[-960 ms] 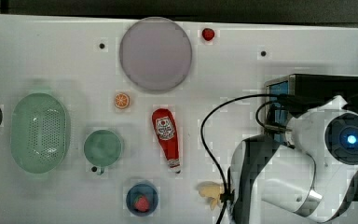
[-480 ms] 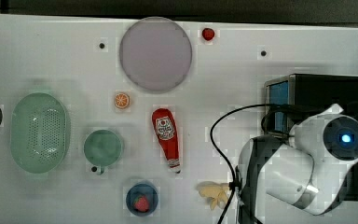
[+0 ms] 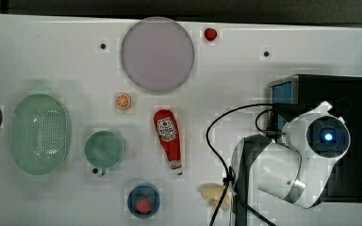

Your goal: Flap open oven.

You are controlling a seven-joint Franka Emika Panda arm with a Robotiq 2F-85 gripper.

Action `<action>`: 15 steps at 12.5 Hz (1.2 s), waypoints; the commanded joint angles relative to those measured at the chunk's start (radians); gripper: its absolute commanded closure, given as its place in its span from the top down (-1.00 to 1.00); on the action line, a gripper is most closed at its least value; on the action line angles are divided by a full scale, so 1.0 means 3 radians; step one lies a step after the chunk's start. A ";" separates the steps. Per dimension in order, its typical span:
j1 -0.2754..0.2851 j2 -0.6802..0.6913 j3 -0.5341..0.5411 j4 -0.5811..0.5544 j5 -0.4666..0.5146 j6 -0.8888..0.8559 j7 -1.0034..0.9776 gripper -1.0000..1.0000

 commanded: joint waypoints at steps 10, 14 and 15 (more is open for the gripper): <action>0.0317 0.0063 0.0545 -0.0139 -0.1197 -0.0113 0.1527 -0.65; 0.0401 0.0189 0.0693 -0.0156 -0.1822 -0.0262 0.2205 -0.65; 0.0413 0.0250 0.0718 -0.0158 -0.1831 -0.0262 0.2329 -0.65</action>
